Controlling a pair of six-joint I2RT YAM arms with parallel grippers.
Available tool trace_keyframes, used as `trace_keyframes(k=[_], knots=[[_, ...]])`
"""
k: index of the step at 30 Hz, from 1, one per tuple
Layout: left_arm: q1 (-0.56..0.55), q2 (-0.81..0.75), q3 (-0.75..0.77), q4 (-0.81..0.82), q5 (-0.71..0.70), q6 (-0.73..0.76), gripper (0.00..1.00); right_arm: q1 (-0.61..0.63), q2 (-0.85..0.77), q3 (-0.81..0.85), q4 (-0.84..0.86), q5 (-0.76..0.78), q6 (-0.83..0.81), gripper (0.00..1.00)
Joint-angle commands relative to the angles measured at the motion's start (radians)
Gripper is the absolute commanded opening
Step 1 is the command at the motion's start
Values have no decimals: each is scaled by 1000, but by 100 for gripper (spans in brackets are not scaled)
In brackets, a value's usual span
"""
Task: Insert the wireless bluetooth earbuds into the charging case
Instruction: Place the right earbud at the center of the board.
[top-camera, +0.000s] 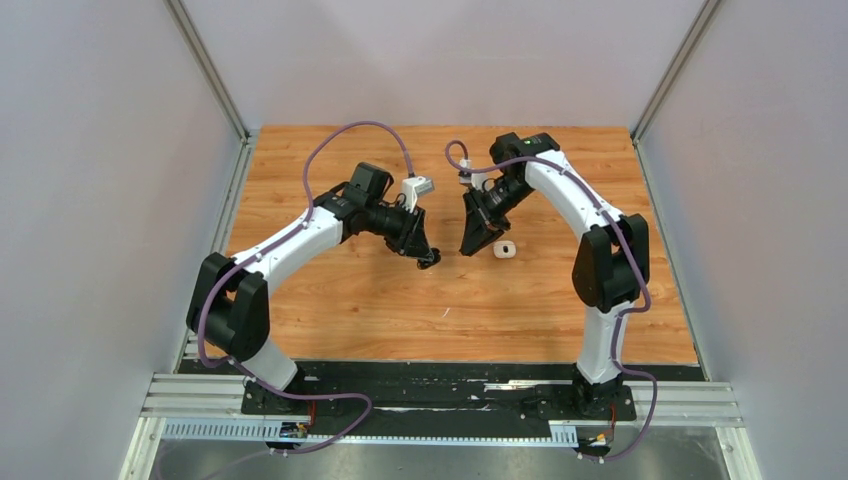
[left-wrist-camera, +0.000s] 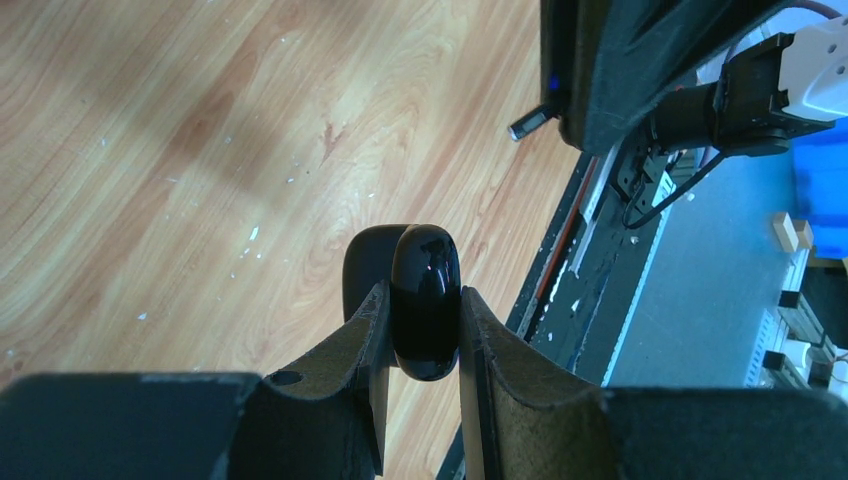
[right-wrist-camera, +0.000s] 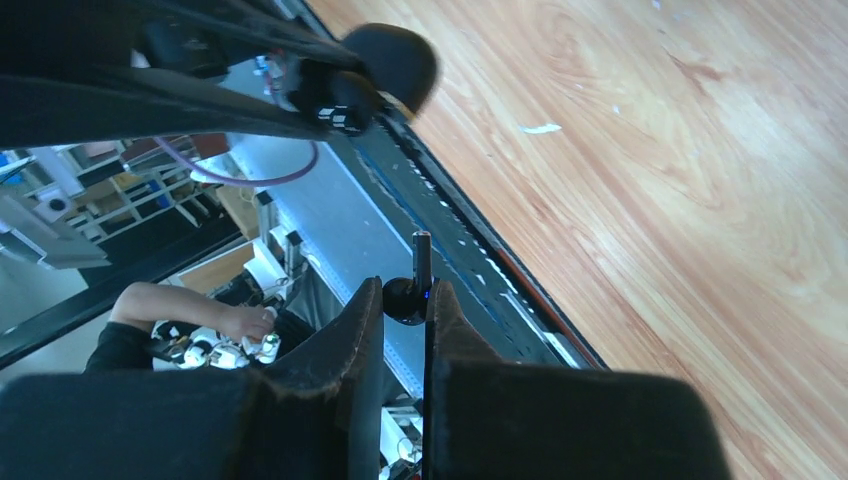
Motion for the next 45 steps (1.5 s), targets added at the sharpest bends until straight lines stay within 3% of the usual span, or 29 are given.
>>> trace_keyframes(k=[1, 4, 11, 18, 24, 26, 28, 34, 41, 43, 45], knots=[[-5, -38, 24, -48, 4, 54, 0, -38, 8, -103, -8, 179, 26, 0], [-5, -70, 13, -96, 4, 88, 0, -39, 11, -182, -1, 187, 15, 0], [9, -182, -35, -155, -3, 97, 0, -3, 195, -143, -22, 147, -5, 0], [52, -234, -43, -188, 5, 97, 0, 10, 370, -98, -46, 203, -28, 0], [83, -233, -37, -192, 2, 119, 0, 0, 488, 41, -56, 239, -36, 10], [90, -227, -31, -195, 2, 118, 0, -7, 510, 109, -49, 271, -39, 21], [96, -213, -15, -210, 2, 126, 0, -11, 510, 171, -23, 336, -44, 32], [103, -161, 66, -232, -8, 148, 0, -36, 495, 279, 26, 469, -63, 38], [129, -157, 125, -193, -8, 130, 0, -93, 421, 508, 33, 383, -253, 40], [132, -162, 136, -190, -18, 136, 0, -101, 313, 444, 40, 325, -389, 41], [133, -169, 125, -185, -38, 156, 0, -116, 126, 193, 200, 277, -444, 42]])
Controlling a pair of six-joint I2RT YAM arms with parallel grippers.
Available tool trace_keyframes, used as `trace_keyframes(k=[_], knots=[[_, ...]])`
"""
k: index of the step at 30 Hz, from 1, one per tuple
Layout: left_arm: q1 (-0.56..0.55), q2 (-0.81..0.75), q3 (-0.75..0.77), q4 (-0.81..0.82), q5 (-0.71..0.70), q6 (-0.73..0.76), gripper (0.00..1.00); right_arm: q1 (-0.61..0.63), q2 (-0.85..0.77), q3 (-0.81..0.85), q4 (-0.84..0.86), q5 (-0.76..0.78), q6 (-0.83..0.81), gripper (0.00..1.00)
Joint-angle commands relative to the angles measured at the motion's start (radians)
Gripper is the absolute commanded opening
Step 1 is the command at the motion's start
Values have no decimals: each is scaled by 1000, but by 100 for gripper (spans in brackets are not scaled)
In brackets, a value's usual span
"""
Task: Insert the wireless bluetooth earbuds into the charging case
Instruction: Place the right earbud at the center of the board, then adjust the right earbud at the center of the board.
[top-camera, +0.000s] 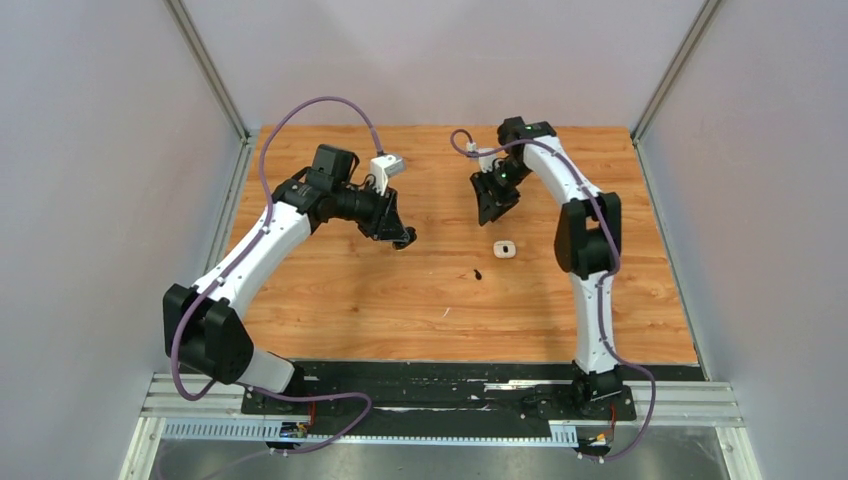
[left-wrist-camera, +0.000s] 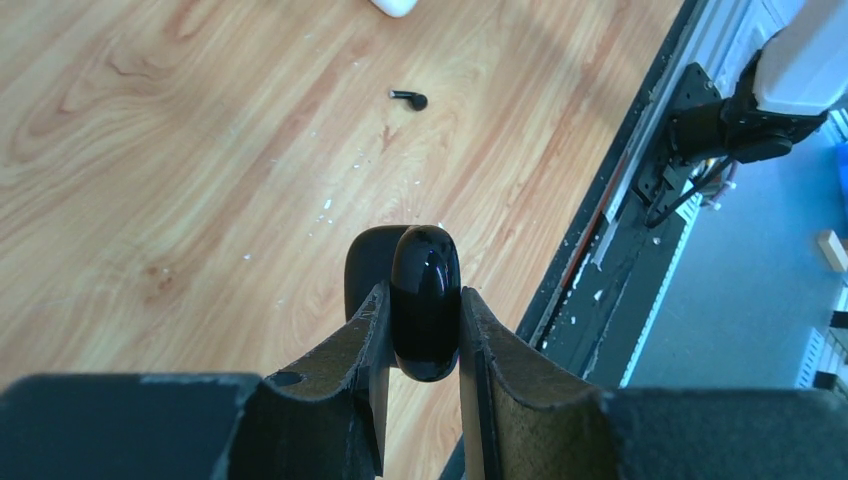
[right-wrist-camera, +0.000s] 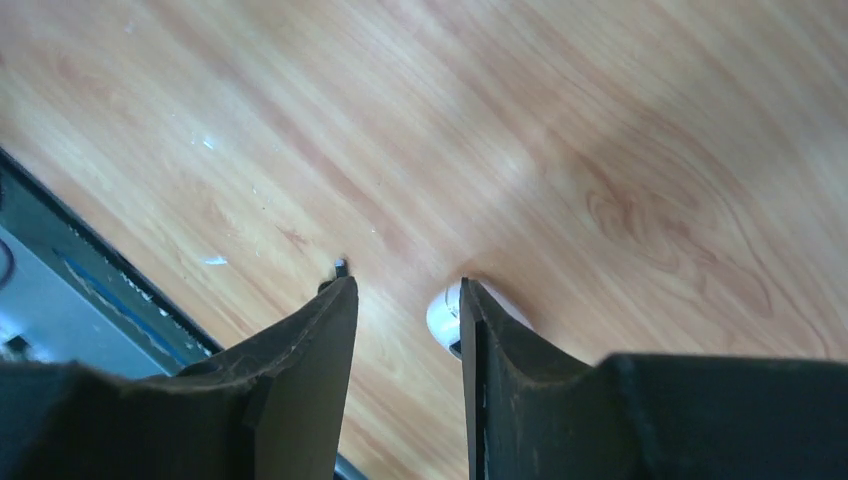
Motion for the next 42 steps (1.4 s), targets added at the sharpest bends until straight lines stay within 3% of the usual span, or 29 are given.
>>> trace_keyframes(k=[1, 5, 7, 10, 12, 15, 17, 21, 26, 37, 42], knots=[[9, -32, 25, 41, -27, 41, 0, -32, -423, -364, 256, -145, -230, 42], [9, -27, 13, 28, -43, 67, 0, -26, -787, -881, 630, -260, -421, 43], [16, -8, 36, -8, -81, 63, 0, 0, -860, -1015, 807, -143, -318, 42], [22, -2, 76, -55, -88, 74, 0, 32, -779, -972, 808, 14, 74, 44], [23, -7, 87, -77, -106, 65, 0, 44, -743, -963, 759, 22, 309, 47], [30, -15, 85, -82, -145, 29, 0, 86, -762, -1003, 754, 47, 462, 48], [32, -27, 72, -70, -149, 11, 0, 113, -733, -974, 678, 62, 490, 53], [33, -43, 55, -34, -161, -19, 0, 123, -663, -954, 619, 61, 513, 54], [41, -32, 73, -43, -161, -20, 0, 123, -617, -976, 592, 62, 566, 43], [53, -37, 61, -44, -142, -48, 0, 122, -499, -923, 597, 98, 643, 40], [58, -49, 59, -46, -146, -49, 0, 122, -458, -911, 595, 118, 649, 33]])
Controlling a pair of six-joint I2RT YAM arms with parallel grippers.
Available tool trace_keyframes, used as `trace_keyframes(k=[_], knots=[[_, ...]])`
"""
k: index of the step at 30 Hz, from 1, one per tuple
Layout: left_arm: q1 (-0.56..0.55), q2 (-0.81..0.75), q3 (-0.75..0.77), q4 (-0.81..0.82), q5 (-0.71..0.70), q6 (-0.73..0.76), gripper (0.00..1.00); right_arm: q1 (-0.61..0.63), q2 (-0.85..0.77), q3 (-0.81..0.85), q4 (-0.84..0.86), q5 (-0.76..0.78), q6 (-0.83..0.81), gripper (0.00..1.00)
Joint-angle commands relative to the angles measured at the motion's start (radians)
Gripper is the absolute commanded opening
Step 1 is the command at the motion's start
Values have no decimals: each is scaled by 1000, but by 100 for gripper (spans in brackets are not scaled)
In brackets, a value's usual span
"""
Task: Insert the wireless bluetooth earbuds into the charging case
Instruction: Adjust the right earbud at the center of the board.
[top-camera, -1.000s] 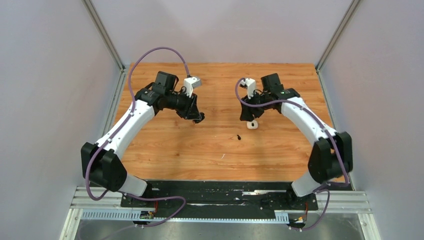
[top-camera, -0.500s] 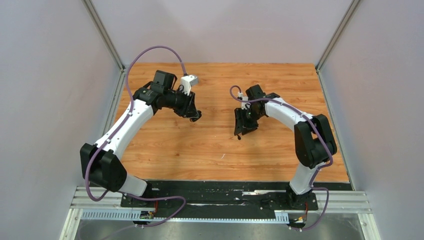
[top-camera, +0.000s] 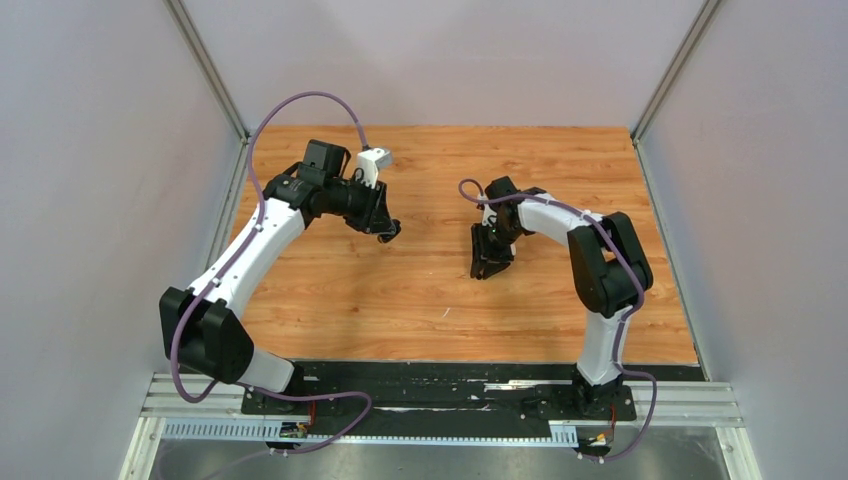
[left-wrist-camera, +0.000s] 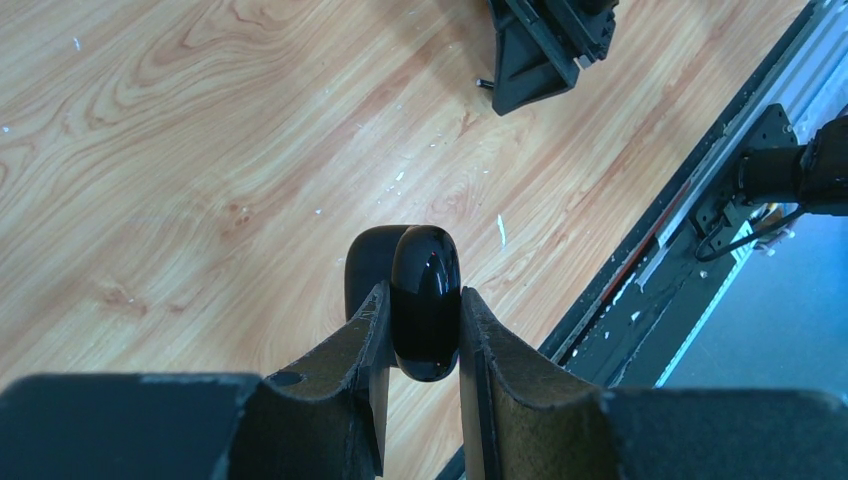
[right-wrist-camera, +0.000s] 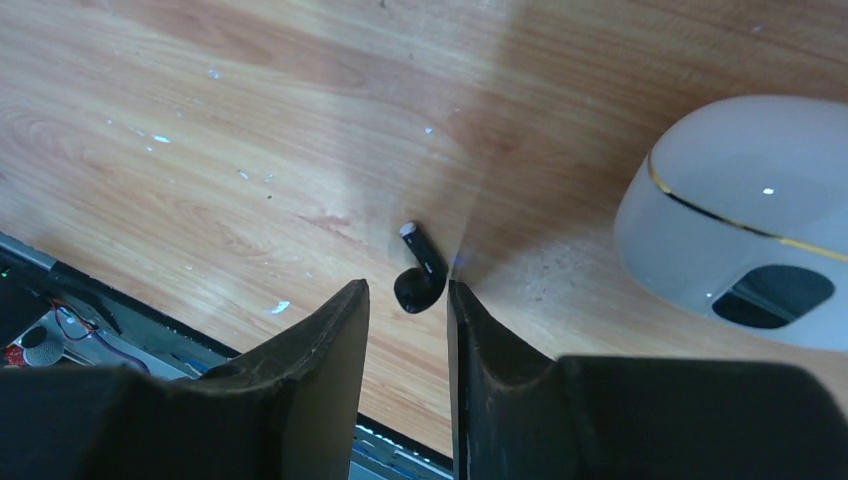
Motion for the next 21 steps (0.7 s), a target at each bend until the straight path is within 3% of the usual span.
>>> trace_keyframes(k=[1, 6, 9, 13, 17, 21], knots=[[10, -48, 14, 16, 9, -11, 0, -3, 28, 46, -4, 32, 39, 32], [18, -49, 9, 21, 9, -16, 0, -5, 52, 60, -4, 58, 24, 20], [24, -50, 10, 24, 9, -16, 0, -5, 48, 59, -3, 35, -38, 2], [31, -55, 6, 30, 10, -11, 0, 20, 37, 68, 5, -21, -351, 0], [38, -76, -4, 35, 1, -2, 0, 123, 84, 164, -180, -8, -787, 0], [47, -105, -20, 44, -12, 5, 0, 139, 16, 123, -181, 1, -1037, 0]])
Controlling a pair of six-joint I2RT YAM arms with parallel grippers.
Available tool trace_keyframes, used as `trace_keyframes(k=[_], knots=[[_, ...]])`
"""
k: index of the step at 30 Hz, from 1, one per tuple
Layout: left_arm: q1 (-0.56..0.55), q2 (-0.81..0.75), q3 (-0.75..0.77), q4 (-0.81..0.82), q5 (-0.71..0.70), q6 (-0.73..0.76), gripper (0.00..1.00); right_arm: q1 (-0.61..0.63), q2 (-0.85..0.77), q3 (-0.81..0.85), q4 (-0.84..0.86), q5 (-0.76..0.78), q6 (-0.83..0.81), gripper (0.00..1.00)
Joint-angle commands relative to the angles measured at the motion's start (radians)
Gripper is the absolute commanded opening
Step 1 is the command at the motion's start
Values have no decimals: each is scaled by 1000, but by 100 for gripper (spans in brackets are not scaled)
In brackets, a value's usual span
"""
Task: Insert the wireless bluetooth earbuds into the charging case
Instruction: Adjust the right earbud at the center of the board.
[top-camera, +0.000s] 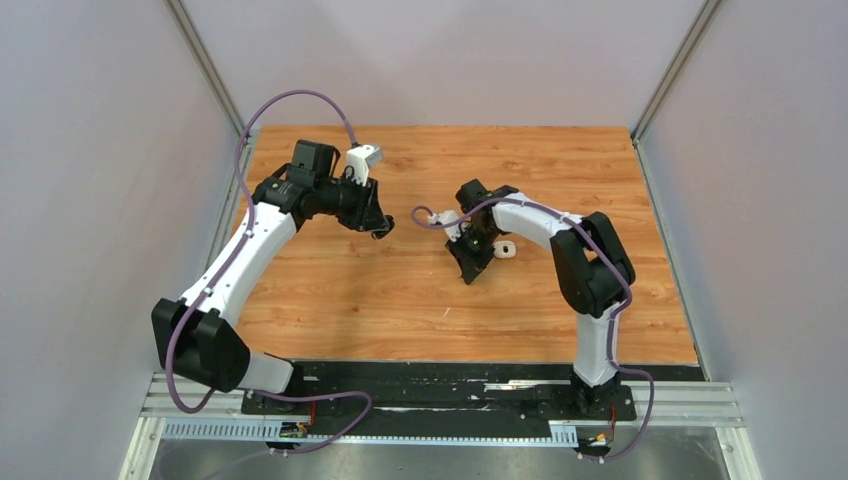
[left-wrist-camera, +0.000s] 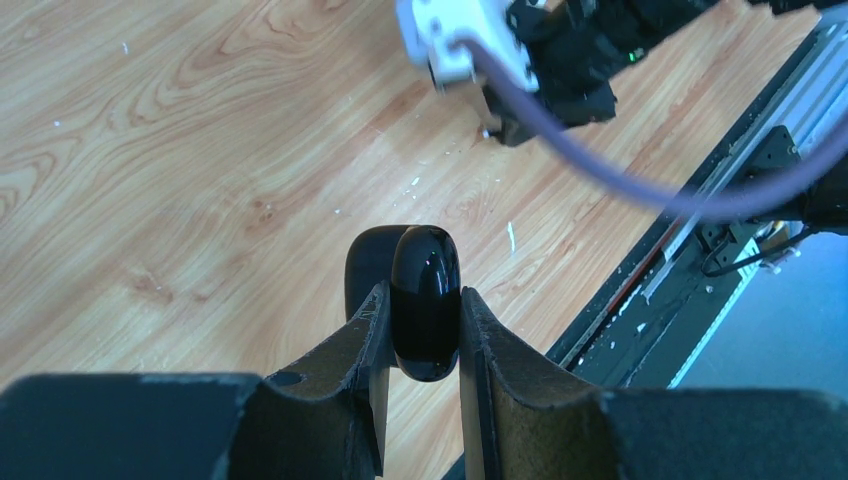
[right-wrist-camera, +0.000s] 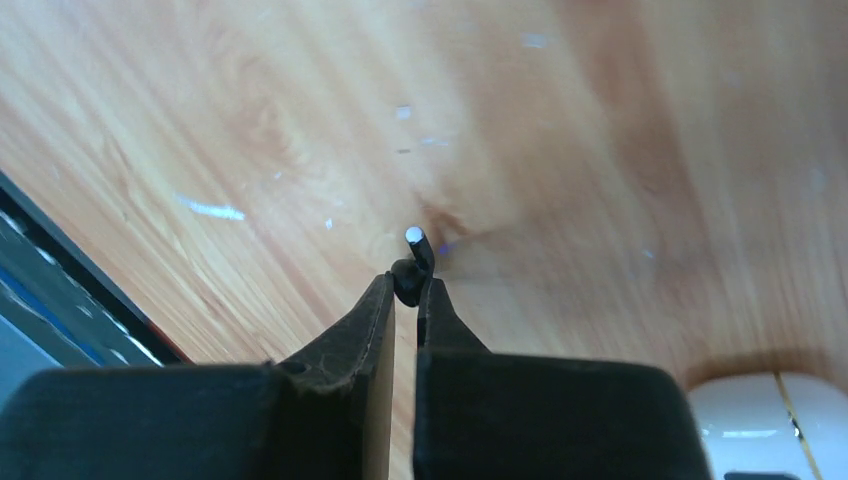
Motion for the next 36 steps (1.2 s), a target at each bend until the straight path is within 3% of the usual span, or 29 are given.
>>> trace_keyframes(k=[1, 8, 13, 14, 15, 16, 23, 26, 27, 28, 30, 31, 33, 34, 36], knots=[[14, -74, -13, 40, -9, 12, 0, 29, -60, -2, -75, 16, -457, 0], [31, -102, -30, 46, -12, 13, 0, 32, -90, -59, -70, 115, -1004, 3], [36, -101, -25, 45, -6, 8, 0, 44, -161, -140, 9, 88, -1207, 8], [36, -100, -25, 44, -3, 5, 0, 49, -164, -143, 19, 84, -1214, 13], [36, -99, -26, 47, 0, 3, 0, 54, -165, -138, 25, 74, -1211, 25], [36, -98, -27, 48, 2, 0, 0, 60, -166, -129, 26, 64, -1202, 32], [37, -93, -28, 49, 11, -9, 0, 40, -211, 5, 39, 28, -926, 46], [37, -80, -10, 38, 2, -11, 0, -11, -287, 73, 111, -1, -663, 47], [37, -77, 0, 36, -6, -13, 0, -38, -322, 88, 164, -1, -497, 48], [37, -71, 5, 32, -11, -13, 0, -76, -384, 95, 226, -6, -337, 55], [37, -62, 18, 25, -24, -11, 0, -200, -468, 65, 348, -78, 8, 95], [38, -59, 28, 22, -30, -9, 0, -270, -496, 0, 401, -108, 200, 99], [42, -50, 37, 16, -39, -9, 0, -362, -499, -85, 471, -278, 362, 100], [43, -44, 40, 12, -39, -9, 0, -378, -486, -101, 455, -369, 341, 100], [47, -36, 48, -1, -44, -4, 0, -382, -474, -129, 362, -566, 124, 83]])
